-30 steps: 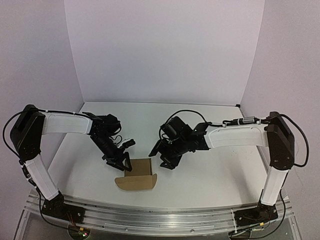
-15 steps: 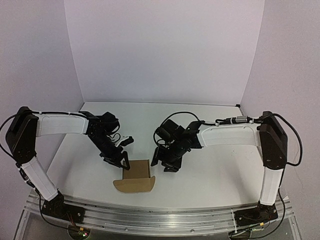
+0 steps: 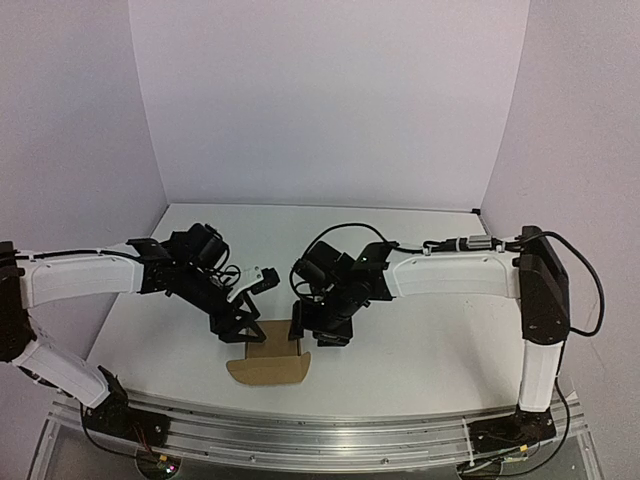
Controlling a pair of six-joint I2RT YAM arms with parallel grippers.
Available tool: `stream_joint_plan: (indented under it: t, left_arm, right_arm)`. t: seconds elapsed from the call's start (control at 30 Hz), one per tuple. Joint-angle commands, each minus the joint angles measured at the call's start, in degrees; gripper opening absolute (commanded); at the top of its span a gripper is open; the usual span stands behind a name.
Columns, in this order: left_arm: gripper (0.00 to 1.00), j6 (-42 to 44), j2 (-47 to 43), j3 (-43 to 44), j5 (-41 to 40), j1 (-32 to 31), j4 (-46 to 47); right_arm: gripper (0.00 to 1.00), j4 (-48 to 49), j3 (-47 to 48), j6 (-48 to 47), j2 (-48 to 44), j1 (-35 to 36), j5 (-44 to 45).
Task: Fold the paper box
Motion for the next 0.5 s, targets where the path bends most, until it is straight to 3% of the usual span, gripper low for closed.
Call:
stream_joint_plan:
  t: [0.0, 0.2, 0.47]
  left_arm:
    - [0.69, 5.83, 3.62, -1.97, -10.66, -0.88, 9.42]
    - [0.67, 10.25, 3.13, -9.74, -18.90, -5.27, 18.75]
    - [0.72, 14.71, -1.00, -11.10, -21.77, -6.08, 16.92]
  right_arm:
    - [0.66, -0.61, 1.06, -1.20, 1.71, -0.05, -0.03]
    - [0.65, 2.34, -3.71, 0.22, 3.53, -0.05, -1.84]
    - [0.65, 2.31, -5.41, -1.31, 1.50, -0.86, -1.99]
